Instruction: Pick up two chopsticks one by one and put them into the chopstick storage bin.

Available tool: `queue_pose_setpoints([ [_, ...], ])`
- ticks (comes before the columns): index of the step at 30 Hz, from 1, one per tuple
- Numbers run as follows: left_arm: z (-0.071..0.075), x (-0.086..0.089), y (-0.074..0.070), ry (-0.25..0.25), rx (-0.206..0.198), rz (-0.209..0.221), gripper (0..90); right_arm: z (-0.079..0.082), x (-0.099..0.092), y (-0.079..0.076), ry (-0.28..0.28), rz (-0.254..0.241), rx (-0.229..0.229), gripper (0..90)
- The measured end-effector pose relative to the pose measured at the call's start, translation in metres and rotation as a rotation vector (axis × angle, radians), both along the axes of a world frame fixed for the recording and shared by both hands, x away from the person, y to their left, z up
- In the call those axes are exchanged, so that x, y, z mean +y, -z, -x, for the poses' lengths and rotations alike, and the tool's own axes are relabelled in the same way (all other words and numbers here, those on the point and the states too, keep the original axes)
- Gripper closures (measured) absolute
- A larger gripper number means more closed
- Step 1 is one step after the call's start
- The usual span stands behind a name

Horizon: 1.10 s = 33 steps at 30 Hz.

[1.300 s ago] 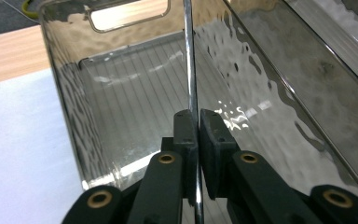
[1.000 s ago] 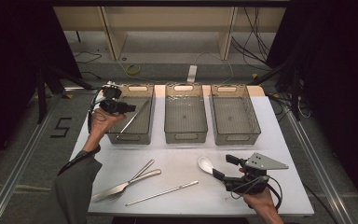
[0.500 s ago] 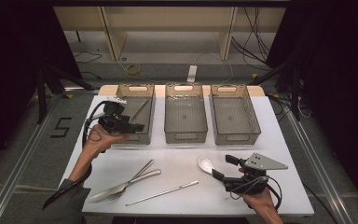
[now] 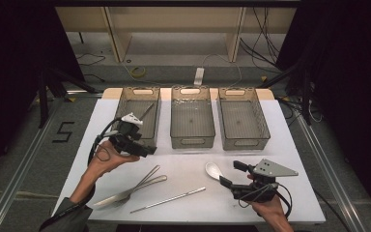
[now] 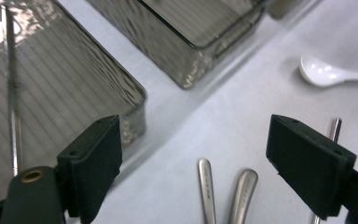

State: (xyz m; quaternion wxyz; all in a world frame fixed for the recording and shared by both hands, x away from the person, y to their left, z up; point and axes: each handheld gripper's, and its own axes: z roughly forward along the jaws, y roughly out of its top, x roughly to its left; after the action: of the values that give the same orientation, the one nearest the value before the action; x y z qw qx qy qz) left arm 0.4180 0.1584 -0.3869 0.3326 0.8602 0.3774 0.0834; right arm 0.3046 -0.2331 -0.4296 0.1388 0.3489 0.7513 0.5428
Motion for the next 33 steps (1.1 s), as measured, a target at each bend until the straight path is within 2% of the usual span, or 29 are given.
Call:
queue_pose_setpoints([
  [5,0.014,-0.011,0.006,0.048,0.016,-0.043,17.4,0.000,0.000,0.000,0.001,0.001,0.001,24.1],
  [15,0.033,-0.032,0.020,0.130,0.056,-0.093,21.4,0.000,0.000,0.000,0.000,0.007,0.002,24.1],
  [17,0.037,-0.036,0.024,0.149,0.071,-0.120,22.3,0.000,0.000,0.000,0.000,0.007,0.002,24.1],
  [23,0.052,-0.049,0.035,0.200,0.101,-0.144,24.0,0.000,0.001,0.001,-0.006,0.012,0.003,24.0],
  [25,0.059,-0.054,0.041,0.226,0.116,-0.179,25.3,0.000,0.001,0.001,-0.006,0.014,0.002,24.0],
  [28,0.065,-0.057,0.048,0.238,0.124,-0.216,28.4,0.000,0.001,0.001,-0.005,0.012,0.002,24.0],
  [33,0.071,-0.062,0.054,0.257,0.134,-0.230,34.1,0.000,0.001,0.001,-0.007,0.014,0.003,24.0],
])
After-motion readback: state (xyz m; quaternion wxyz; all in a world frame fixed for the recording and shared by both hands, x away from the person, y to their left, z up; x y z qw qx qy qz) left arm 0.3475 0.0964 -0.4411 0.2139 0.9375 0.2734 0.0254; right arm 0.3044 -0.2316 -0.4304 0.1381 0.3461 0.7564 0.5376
